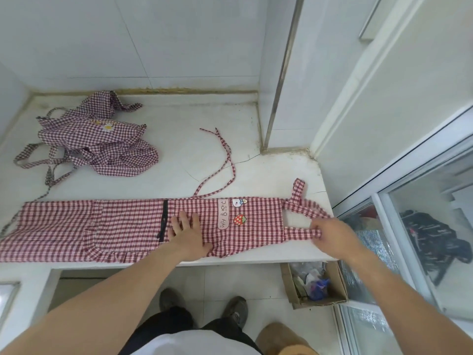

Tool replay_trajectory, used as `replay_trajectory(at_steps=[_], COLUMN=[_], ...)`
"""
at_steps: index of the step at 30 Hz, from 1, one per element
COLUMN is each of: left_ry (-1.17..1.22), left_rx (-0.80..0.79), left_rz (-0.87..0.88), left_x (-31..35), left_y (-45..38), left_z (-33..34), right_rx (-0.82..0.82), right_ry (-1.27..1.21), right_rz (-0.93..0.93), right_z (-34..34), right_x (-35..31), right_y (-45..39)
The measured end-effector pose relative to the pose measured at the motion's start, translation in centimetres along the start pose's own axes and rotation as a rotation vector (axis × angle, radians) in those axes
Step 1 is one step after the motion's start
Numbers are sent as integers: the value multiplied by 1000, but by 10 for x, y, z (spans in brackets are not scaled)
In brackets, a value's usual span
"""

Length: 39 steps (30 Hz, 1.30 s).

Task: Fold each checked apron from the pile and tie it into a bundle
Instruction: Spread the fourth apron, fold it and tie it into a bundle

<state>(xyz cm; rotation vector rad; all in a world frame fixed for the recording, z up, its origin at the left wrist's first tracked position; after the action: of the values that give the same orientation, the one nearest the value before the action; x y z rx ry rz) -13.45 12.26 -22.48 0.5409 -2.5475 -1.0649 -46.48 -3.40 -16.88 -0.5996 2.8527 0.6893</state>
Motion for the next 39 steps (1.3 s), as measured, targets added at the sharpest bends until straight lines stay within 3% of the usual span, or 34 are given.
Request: replay_trajectory(at_steps=[2,6,9,12,17,19,22,26,28,30,32,35,39], left_ry=[0,-23,-44,-50,-54,-61,-80,-76,-78,-83,-93,-100,-85], left_rx=[-27,-45,-43,-60,-78,-88,-101,-101,-101,-107,-109,-106,-108], left_rz=[14,21,9,3,-6,-19,-33,-33,-28,-22,-12,-5,4], left_x=[-5,-8,-7,-9,-8,-10,-14,-18,-21,-26,-28,-28,-30], left_y=[-1,0,4,4,6,8,10,13,14,17,18,18,18], left_z=[-2,-1,0,0,1,2,3,3,2,2,3,4,3], right_rx=[132,521,684,725,757,688,461,149,39,9,-8,-61,-13], right_ry=[-98,-264,-197,-158,-487,-672,-790,-1011,-806,-409,-194,-63,46], right_rz=[57,-99,-88,79,390,419,282,268,226,127,35,0,22], right_z=[-19,-41,-44,-41,-26,-14,-2,3,-2,-12,-17,-19,-28], right_x=[23,3,-2,18,48,45,32,33,42,52,53,53,56], right_y=[3,21,25,19,23,16,-2,-9,-10,-12,-11,-10,-7])
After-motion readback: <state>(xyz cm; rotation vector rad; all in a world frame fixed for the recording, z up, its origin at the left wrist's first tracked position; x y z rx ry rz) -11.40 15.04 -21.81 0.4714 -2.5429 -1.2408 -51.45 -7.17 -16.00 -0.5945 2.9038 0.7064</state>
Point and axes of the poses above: each hand's wrist, its own y-axis away from the middle knuckle, its own z-axis out of the palm, x = y × z, the point moved 8 cm from there along -y, towards the middle knuckle, and after that the axes turned 5 degrees about z, right-handed, at the moved point
